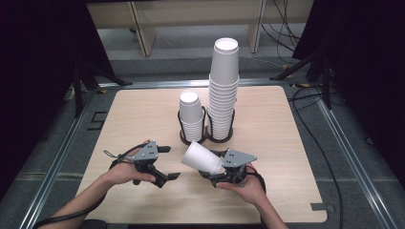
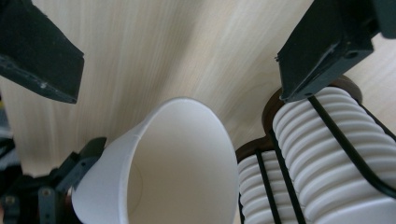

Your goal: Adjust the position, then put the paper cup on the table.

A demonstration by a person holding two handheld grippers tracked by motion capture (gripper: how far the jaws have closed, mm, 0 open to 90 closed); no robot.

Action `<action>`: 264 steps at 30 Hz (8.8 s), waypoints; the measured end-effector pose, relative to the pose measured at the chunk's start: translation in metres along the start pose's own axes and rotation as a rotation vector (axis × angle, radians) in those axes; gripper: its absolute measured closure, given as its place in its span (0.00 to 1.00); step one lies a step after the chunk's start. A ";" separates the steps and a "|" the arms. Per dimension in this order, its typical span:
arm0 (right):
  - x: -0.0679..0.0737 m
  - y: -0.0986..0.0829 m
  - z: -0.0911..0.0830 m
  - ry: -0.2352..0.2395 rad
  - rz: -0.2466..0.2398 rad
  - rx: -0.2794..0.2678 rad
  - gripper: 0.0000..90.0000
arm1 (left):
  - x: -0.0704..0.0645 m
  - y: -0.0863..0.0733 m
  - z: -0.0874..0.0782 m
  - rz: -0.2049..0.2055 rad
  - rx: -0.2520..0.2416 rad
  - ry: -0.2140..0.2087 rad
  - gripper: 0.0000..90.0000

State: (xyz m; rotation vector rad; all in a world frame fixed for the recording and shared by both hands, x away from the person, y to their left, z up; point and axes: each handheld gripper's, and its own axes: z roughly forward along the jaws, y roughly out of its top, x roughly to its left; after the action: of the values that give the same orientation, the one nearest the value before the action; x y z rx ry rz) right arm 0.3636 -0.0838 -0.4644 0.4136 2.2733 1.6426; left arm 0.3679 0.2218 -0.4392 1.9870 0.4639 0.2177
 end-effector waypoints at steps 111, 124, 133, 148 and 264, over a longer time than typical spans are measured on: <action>0.007 0.005 0.011 -0.119 0.055 -0.121 0.26 | -0.005 0.001 0.046 -0.595 -0.333 -0.079 0.02; 0.011 0.003 0.014 -0.105 0.057 -0.109 0.26 | -0.006 0.003 0.050 -0.608 -0.349 -0.086 0.02; 0.011 0.002 0.017 -0.094 0.045 -0.113 0.26 | -0.007 0.004 0.051 -0.604 -0.349 -0.088 0.04; 0.013 -0.002 0.021 -0.072 0.063 -0.052 0.08 | -0.013 0.004 0.047 -0.480 -0.369 -0.061 0.14; -0.003 -0.029 -0.022 -0.277 0.166 -0.016 0.04 | 0.094 -0.046 -0.049 -0.229 -0.060 0.849 0.16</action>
State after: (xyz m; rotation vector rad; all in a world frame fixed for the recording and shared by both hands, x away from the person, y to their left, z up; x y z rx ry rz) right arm 0.3560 -0.1133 -0.4852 0.7921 2.0665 1.5653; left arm 0.4254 0.3190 -0.4625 1.6894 1.1939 0.9274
